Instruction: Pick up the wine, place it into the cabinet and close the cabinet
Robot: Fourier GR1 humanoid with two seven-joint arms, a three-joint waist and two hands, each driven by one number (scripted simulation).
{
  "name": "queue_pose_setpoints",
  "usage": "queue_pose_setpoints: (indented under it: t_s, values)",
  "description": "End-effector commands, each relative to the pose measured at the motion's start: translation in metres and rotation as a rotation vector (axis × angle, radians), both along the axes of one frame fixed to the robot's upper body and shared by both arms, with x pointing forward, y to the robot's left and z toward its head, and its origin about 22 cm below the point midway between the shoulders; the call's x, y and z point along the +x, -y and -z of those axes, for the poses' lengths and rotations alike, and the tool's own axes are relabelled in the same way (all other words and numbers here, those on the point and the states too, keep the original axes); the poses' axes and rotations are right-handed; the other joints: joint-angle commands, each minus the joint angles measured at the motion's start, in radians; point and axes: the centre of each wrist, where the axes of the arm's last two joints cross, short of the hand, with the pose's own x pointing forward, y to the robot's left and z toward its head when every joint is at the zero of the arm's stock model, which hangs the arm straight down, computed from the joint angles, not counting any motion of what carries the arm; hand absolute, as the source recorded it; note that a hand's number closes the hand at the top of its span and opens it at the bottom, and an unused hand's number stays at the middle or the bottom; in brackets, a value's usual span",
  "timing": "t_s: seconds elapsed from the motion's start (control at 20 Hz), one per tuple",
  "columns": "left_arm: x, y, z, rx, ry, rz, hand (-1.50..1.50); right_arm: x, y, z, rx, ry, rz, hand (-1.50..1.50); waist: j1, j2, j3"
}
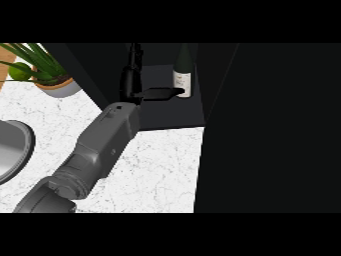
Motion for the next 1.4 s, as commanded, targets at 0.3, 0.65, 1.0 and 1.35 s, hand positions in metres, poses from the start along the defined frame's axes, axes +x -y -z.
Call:
queue_pose_setpoints:
  t_s: [0.3, 0.65, 1.0, 1.35]
  values:
    - [-0.011, -0.012, 0.021, -0.124, -0.008, -0.025, -1.5, 0.003, -0.003, -0.006, 0.006, -0.005, -0.033, -1.5, 0.012, -0.01, 0.001]
    - [-0.011, -0.005, 0.015, -0.147, -0.029, 0.01, -1.5, -0.016, 0.002, -0.008, 0.016, 0.004, -0.001, -1.5, 0.02, -0.027, 0.003]
    - [-0.041, 0.007, 0.035, -0.134, -0.027, 0.055, -1.5, -0.01, -0.005, -0.01, 0.006, -0.003, 0.026, -1.5, 0.026, -0.026, 0.002]
    - [-0.097, 0.044, 0.036, -0.139, -0.042, 0.083, -1.5, -0.021, 0.011, -0.011, -0.003, -0.012, 0.057, -1.5, 0.067, -0.032, 0.003]
